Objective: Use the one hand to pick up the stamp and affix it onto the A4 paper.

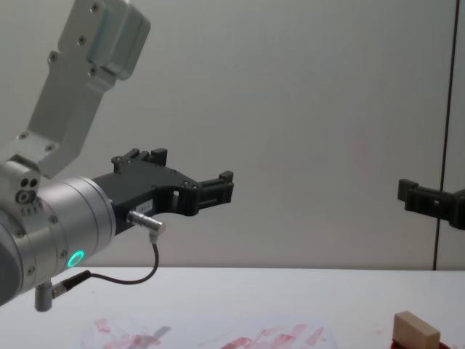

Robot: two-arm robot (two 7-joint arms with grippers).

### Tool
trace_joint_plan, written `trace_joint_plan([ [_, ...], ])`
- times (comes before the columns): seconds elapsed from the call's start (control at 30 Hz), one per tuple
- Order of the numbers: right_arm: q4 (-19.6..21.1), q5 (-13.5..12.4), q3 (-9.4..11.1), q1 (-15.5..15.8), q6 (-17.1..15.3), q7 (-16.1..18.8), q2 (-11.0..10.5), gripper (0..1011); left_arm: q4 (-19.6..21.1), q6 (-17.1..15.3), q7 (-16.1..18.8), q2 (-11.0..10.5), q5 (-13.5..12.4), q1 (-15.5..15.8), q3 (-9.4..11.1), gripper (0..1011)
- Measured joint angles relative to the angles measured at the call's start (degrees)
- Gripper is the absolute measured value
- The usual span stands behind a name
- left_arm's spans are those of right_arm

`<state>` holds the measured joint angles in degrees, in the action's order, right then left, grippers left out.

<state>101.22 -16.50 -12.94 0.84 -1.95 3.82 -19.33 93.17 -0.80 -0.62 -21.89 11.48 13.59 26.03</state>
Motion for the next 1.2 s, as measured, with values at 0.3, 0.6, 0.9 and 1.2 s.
trace_joint_plan([
  [0.3, 0.0, 0.0, 0.0, 0.0, 0.0, 0.0, 0.0, 1001, 0.0, 0.0, 0.0, 0.0, 0.0, 0.0, 0.0, 1002],
  [0.6, 0.0, 0.0, 0.0, 0.0, 0.0, 0.0, 0.0, 1001, 0.0, 0.0, 0.0, 0.0, 0.0, 0.0, 0.0, 1003],
  [0.9, -0.2, 0.0, 0.1, 0.0, -0.3, 0.7, -0.2, 1001, 0.0, 0.0, 0.0, 0.0, 0.0, 0.0, 0.0, 1002],
  [1.2, -1.6, -0.3, 0.5, 0.0, -2.0, 3.1, -0.9, 1001, 0.0, 0.0, 0.0, 0.0, 0.0, 0.0, 0.0, 1002],
])
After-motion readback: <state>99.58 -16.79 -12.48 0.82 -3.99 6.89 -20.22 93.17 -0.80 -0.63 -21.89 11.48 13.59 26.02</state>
